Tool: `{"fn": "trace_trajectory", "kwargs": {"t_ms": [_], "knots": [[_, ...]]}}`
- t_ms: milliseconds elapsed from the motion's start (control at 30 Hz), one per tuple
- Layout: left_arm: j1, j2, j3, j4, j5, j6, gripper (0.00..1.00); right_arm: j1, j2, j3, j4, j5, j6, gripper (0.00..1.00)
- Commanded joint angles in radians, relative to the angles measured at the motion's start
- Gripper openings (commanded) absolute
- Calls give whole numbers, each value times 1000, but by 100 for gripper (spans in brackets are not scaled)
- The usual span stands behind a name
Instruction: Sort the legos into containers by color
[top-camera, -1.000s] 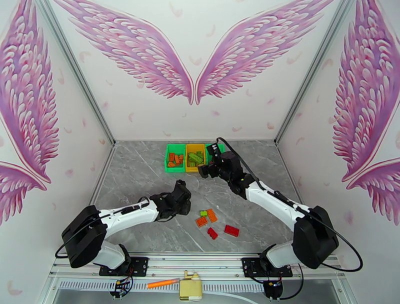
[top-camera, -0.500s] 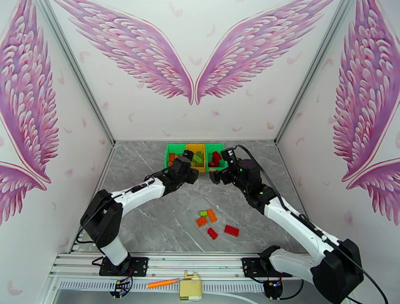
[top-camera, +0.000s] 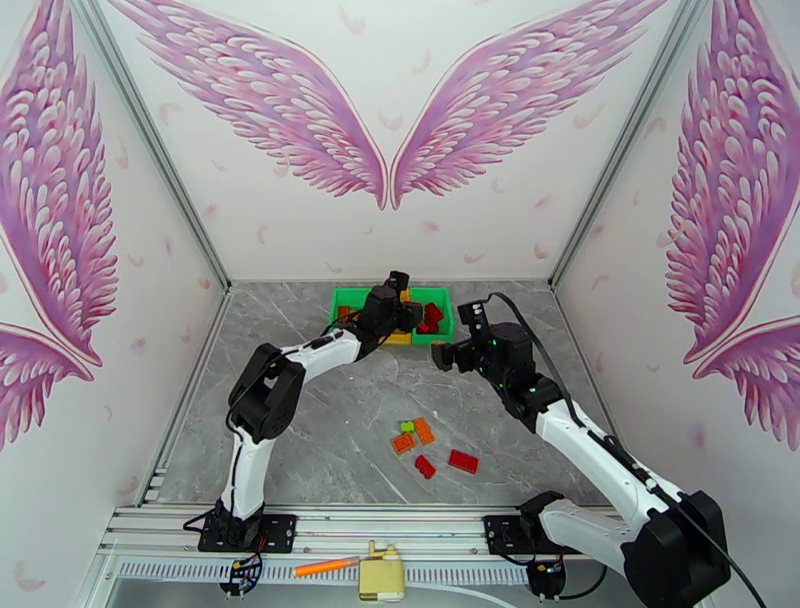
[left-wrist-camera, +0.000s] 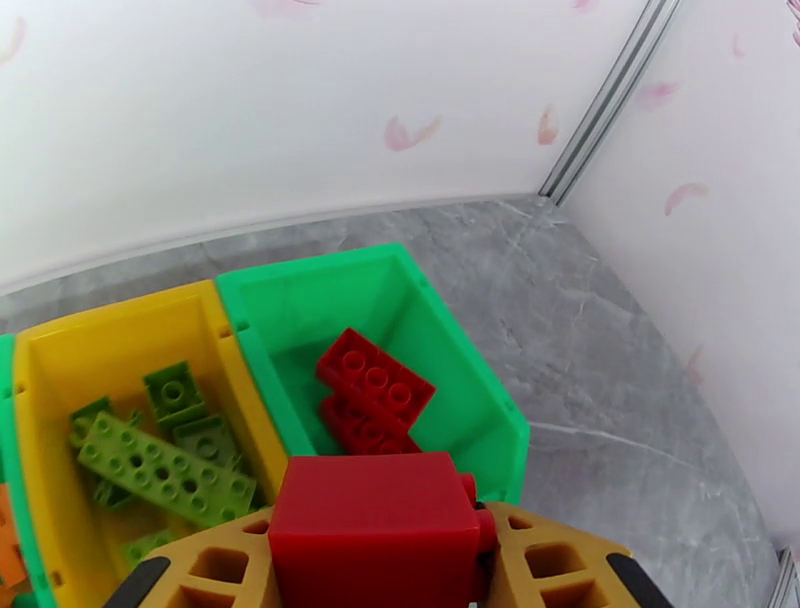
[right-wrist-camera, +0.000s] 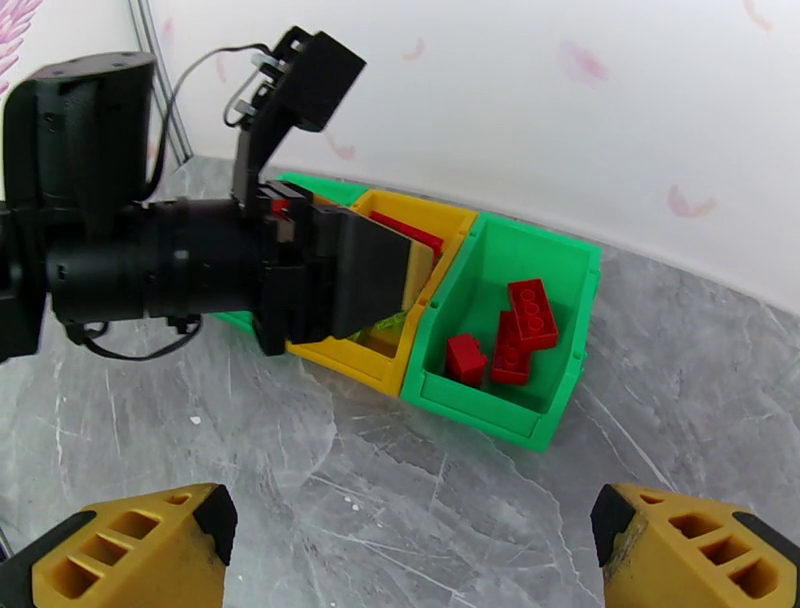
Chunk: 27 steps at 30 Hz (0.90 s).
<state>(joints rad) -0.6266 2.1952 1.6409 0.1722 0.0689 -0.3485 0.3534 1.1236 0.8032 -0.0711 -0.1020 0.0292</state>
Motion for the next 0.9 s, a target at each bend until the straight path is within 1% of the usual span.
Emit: {"fn": "trace_trajectory", "kwargs": {"t_ms": [0, 167, 333, 400, 467, 567, 633, 767, 867], "knots": [[2, 87, 136, -24, 30, -14, 43, -15, -5, -14, 2, -39, 22, 100], [8, 219, 353, -220, -21, -18, 43, -31, 2, -21, 9, -59, 27, 100], [16, 294, 485, -309, -11, -26, 44, -42, 4, -20, 14, -64, 29, 100], [16, 308, 516, -325, -9, -16, 48, -47, 6, -17, 16, -67, 28, 100], [17, 310, 539, -334, -6, -3, 56, -49, 8, -12, 13, -71, 28, 100], [16, 284, 535, -333, -2, 19, 66, -49, 10, 2, -6, -77, 28, 100], [16, 248, 510, -327, -1, 31, 72, -49, 11, 29, -53, -89, 10, 100], [16, 118, 356, -229, -26, 43, 78, -50, 30, 103, -190, -137, -48, 100], [20, 10, 224, -143, -53, 39, 82, -44, 57, 159, -298, -173, -51, 99]]}}
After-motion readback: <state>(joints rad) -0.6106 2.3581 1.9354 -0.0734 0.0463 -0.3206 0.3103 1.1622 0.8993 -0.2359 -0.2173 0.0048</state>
